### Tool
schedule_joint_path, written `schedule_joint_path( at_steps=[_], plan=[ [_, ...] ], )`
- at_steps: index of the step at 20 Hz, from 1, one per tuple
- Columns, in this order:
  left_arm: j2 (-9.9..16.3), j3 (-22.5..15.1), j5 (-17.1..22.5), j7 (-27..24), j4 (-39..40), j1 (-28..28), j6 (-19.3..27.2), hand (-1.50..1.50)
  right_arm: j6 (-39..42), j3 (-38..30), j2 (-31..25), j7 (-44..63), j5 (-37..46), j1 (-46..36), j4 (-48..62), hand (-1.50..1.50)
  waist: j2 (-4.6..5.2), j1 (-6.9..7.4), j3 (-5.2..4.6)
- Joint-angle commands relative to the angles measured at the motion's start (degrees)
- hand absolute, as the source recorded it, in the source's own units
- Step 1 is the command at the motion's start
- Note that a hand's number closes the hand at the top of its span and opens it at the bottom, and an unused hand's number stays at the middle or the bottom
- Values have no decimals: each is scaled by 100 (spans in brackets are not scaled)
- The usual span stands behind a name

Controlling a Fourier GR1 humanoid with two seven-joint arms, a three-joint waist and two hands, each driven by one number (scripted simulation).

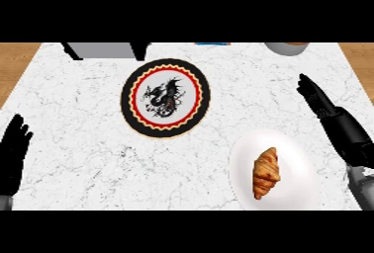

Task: Pick the croissant from the plate and place it in the plate

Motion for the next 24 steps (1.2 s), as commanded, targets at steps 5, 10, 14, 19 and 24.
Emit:
schedule_joint_path(
  at_steps=[5, 10, 14, 19, 24],
  plan=[
    [-700, -958, -640, 43, -54, -397, 64, 0, -764, 512, 1070, 1721, 108, -115, -157, 150, -28, -102, 24],
    [-658, -1043, -435, 118, 40, -369, -280, 0, -531, 1312, -1610, 1574, 3470, -605, 206, 150, -76, -124, -104],
    [-907, -1041, -471, 119, 74, -319, -26, 0, -2638, 646, 459, 1394, 2422, 915, 96, 150, -56, -438, 58],
    [-1179, -1309, -730, 119, 258, -581, -29, 0, -1780, 931, 707, -338, 1575, 1633, -129, -150, -24, -130, 37],
    [-1209, -1222, -736, 33, 546, -767, -166, 0, -1365, 1392, -348, 1048, 2972, 1286, -336, -150, -23, -114, 17]
  ],
)
